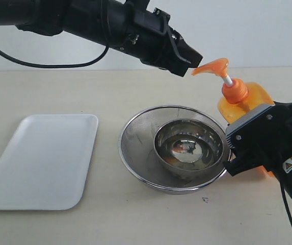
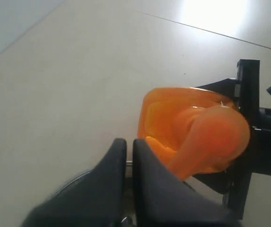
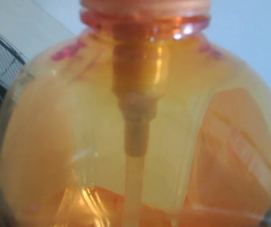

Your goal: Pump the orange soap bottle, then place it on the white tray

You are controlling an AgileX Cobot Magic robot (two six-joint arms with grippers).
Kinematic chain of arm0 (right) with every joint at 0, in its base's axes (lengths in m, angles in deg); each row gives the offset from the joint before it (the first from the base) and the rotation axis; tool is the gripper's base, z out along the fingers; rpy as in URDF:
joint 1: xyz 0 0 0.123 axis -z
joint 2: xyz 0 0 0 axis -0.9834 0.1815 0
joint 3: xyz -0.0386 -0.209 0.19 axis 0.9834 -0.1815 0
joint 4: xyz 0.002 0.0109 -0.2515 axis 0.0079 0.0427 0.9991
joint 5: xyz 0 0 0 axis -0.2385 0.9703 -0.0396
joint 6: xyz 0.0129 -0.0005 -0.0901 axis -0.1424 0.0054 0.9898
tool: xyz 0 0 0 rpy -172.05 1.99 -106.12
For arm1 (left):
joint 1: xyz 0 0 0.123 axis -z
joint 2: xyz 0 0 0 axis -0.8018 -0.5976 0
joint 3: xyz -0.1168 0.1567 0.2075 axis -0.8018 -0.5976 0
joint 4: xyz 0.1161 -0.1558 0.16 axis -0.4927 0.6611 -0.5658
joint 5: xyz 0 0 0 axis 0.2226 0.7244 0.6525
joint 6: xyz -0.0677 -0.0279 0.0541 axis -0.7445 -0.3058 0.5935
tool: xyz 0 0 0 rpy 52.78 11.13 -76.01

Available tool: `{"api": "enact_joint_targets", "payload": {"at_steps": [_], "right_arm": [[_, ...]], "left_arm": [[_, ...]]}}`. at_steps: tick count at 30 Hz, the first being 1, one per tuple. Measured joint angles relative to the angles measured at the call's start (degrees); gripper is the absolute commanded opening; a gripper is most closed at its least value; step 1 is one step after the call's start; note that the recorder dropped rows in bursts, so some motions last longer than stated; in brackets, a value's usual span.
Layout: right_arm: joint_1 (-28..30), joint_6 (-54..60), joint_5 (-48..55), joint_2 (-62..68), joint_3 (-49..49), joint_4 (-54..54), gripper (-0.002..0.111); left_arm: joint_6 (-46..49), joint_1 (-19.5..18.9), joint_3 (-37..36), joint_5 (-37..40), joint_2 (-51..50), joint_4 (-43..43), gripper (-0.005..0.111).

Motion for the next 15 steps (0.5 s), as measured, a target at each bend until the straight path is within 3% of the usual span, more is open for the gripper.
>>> {"api": "enact_joint_targets", "payload": {"at_steps": [15], "right_arm": [[0.0,0.0,0.0,0.0,0.0,0.1,0.000]], "left_arm": [[-0.3,0.0,0.0,3.9,0.8,0.3,0.005]]}}
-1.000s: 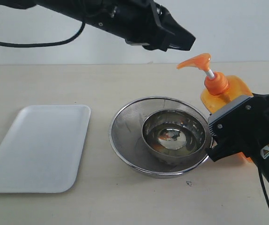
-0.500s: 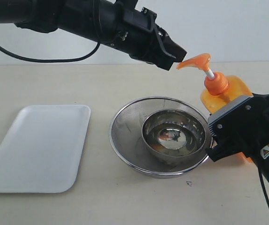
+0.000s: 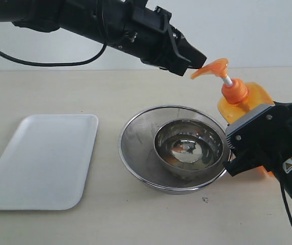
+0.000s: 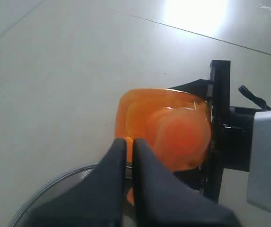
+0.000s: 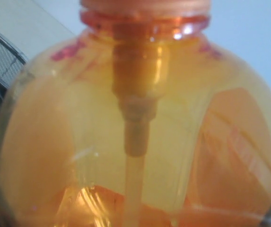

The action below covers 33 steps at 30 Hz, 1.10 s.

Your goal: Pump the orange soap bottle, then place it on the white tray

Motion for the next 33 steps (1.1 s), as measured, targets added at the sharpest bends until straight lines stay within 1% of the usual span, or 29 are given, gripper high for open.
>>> {"api": "enact_joint_targets", "payload": {"at_steps": [12,16,22,25,30,33], "right_arm": [[0.0,0.0,0.0,0.0,0.0,0.0,0.000],[0.0,0.0,0.0,0.0,0.0,0.0,0.000],[0.0,0.0,0.0,0.0,0.0,-0.1,0.000],[0.0,0.0,0.0,0.0,0.0,-0.1,0.000],[0.0,0.0,0.0,0.0,0.0,-0.1,0.000],[0.0,0.0,0.0,0.0,0.0,-0.1,0.000]], "left_arm": [[-2.0,0.0,0.0,1.0,0.2,-0.1,0.005],[-2.7,0.0,0.0,4.1,2.1,-0.9,0.005],[-3.9,0.0,-0.2,4.6,2.5,-1.1,0.005],[-3.9,0.0,-0.5,3.3,2.5,-1.6,0.005],[-3.9,0.0,-0.5,-1.6,2.5,-2.3,0.005],[-4.8,0.0,-0.6,-1.5,2.5,-2.4,0.005]]}}
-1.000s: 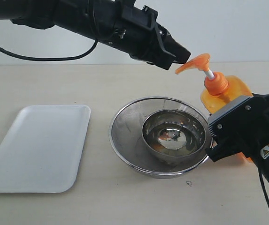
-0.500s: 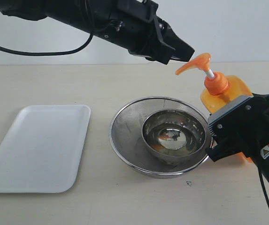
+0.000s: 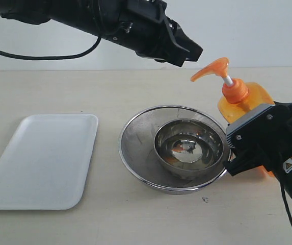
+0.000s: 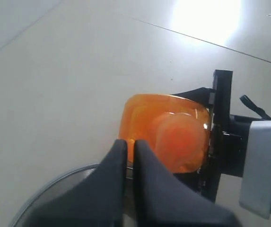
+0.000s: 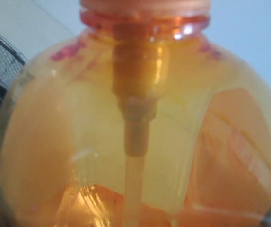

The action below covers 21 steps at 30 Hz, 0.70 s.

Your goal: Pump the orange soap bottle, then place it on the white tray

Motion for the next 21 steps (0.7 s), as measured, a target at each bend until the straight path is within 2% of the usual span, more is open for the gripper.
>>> {"api": "enact_joint_targets", "payload": {"at_steps": [21], "right_arm": [[0.0,0.0,0.0,0.0,0.0,-0.5,0.000]], "left_arm": [[-2.8,0.9,-0.1,5.7,-1.3,-1.8,0.005]]}}
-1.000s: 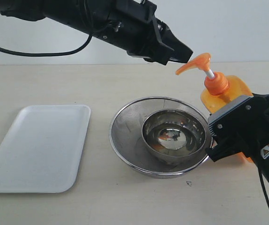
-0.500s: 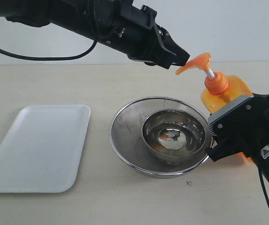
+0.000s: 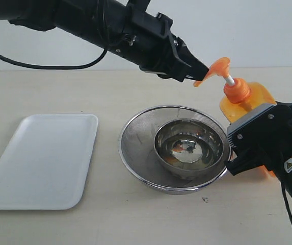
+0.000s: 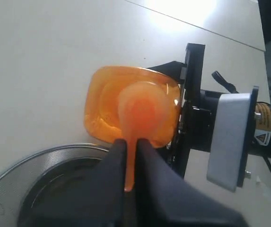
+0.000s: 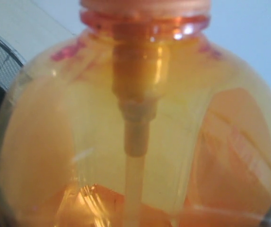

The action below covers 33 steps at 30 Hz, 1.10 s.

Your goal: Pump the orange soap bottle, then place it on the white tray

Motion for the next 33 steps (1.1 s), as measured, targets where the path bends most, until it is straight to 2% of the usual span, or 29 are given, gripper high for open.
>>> {"api": "enact_joint_targets", "payload": {"at_steps": [14,33], "right_arm": [[0.0,0.0,0.0,0.0,0.0,0.0,0.000],[0.0,0.0,0.0,0.0,0.0,0.1,0.000]], "left_arm": [[0.7,0.0,0.0,-5.1,3.8,0.3,0.005],[1.2,0.4,3.1,-4.5,1.3,2.1,0.005]]}}
